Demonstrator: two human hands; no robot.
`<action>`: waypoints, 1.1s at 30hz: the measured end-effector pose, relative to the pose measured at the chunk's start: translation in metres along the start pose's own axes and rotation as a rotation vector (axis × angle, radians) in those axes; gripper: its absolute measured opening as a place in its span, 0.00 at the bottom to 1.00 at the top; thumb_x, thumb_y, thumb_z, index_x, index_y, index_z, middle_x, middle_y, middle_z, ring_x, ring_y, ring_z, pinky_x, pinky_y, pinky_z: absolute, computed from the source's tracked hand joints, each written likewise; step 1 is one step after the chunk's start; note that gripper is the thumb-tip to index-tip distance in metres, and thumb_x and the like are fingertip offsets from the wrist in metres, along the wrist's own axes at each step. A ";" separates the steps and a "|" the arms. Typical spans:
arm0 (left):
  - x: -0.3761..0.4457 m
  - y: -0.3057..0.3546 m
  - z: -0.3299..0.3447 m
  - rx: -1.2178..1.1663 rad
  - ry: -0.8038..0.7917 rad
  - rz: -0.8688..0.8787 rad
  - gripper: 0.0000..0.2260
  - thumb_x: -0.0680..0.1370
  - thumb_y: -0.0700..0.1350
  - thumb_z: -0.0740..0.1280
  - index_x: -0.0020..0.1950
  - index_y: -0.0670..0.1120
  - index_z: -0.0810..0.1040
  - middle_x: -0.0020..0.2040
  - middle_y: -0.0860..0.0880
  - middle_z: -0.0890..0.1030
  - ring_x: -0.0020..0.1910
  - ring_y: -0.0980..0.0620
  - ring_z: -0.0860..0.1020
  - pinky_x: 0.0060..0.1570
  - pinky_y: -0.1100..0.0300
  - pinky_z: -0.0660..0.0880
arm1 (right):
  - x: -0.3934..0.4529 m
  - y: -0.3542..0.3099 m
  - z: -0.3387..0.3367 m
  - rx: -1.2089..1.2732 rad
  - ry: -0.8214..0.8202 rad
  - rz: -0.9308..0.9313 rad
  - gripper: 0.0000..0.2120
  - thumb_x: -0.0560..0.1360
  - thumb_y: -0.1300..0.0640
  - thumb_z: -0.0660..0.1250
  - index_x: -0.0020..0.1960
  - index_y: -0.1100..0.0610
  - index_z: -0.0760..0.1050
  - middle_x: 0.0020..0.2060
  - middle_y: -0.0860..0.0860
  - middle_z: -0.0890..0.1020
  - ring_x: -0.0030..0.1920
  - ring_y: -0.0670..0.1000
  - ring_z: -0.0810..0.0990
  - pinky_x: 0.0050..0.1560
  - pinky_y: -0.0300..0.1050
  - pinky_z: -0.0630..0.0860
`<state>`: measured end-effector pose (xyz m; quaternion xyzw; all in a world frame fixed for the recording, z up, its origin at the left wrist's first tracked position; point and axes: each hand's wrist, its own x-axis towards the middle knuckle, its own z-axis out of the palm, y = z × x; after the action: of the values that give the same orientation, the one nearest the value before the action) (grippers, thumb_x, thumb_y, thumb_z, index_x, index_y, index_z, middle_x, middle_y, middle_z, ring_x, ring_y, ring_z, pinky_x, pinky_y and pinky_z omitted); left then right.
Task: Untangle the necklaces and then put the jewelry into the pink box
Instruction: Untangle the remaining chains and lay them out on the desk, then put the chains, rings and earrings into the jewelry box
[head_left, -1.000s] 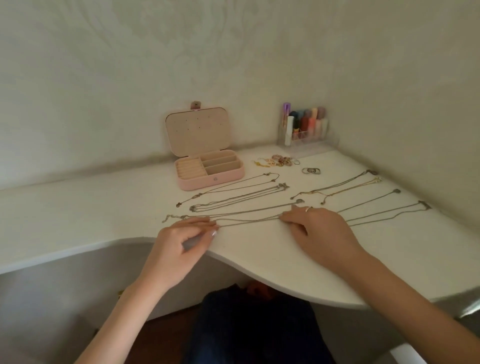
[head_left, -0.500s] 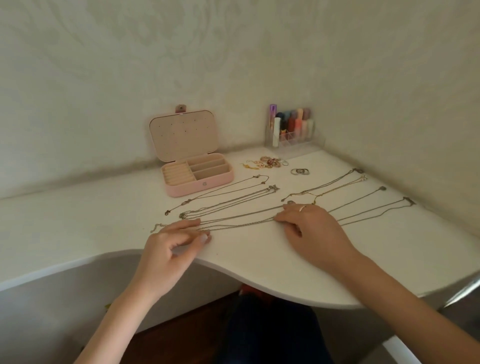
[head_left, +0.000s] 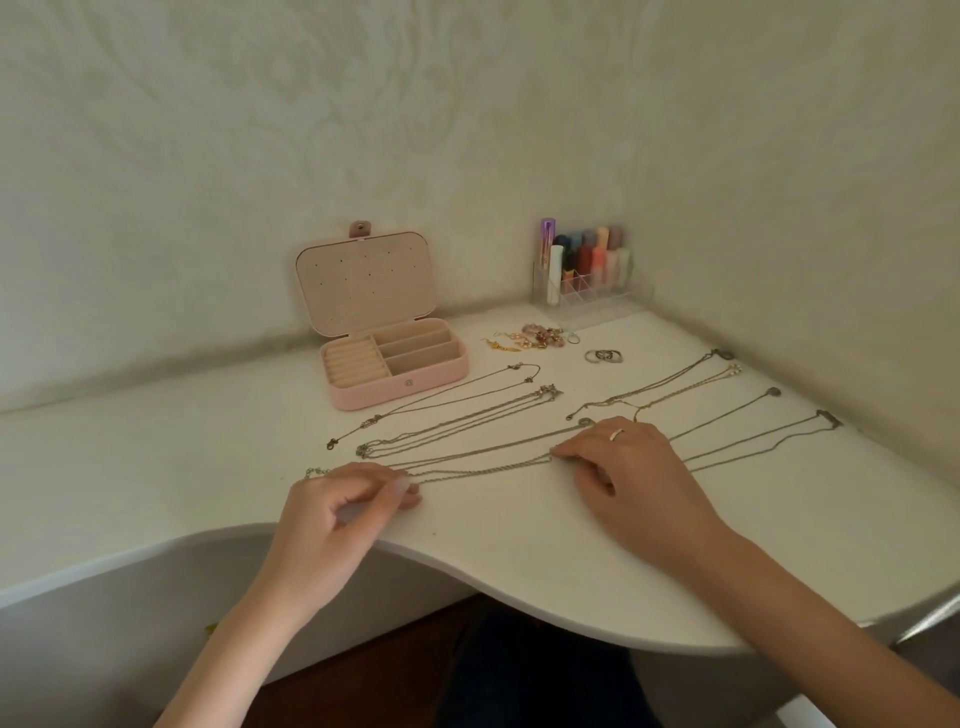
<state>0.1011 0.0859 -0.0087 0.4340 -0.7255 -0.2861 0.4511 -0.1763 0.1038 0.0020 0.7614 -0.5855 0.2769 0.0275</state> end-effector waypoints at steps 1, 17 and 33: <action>0.001 0.000 -0.002 -0.039 0.009 -0.011 0.12 0.71 0.60 0.65 0.41 0.56 0.85 0.45 0.58 0.85 0.53 0.60 0.80 0.61 0.52 0.71 | 0.002 0.001 0.000 -0.003 0.009 0.009 0.14 0.72 0.64 0.64 0.53 0.53 0.82 0.45 0.47 0.84 0.52 0.51 0.79 0.56 0.44 0.66; 0.150 -0.046 -0.038 0.050 0.446 -0.155 0.12 0.78 0.43 0.65 0.61 0.46 0.77 0.56 0.54 0.78 0.56 0.55 0.76 0.56 0.64 0.69 | 0.144 0.079 0.012 0.128 -0.046 0.411 0.12 0.76 0.61 0.67 0.59 0.55 0.79 0.60 0.52 0.79 0.58 0.53 0.77 0.59 0.45 0.70; 0.179 -0.083 -0.033 -0.043 0.404 -0.362 0.22 0.75 0.39 0.68 0.68 0.44 0.66 0.57 0.51 0.74 0.51 0.53 0.75 0.52 0.59 0.70 | 0.166 0.037 0.031 0.156 -0.226 0.296 0.07 0.72 0.55 0.72 0.50 0.53 0.81 0.56 0.50 0.80 0.40 0.39 0.73 0.40 0.31 0.65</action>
<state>0.1232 -0.1119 0.0116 0.5953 -0.5251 -0.2848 0.5373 -0.1714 -0.0651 0.0406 0.6931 -0.6672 0.2352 -0.1384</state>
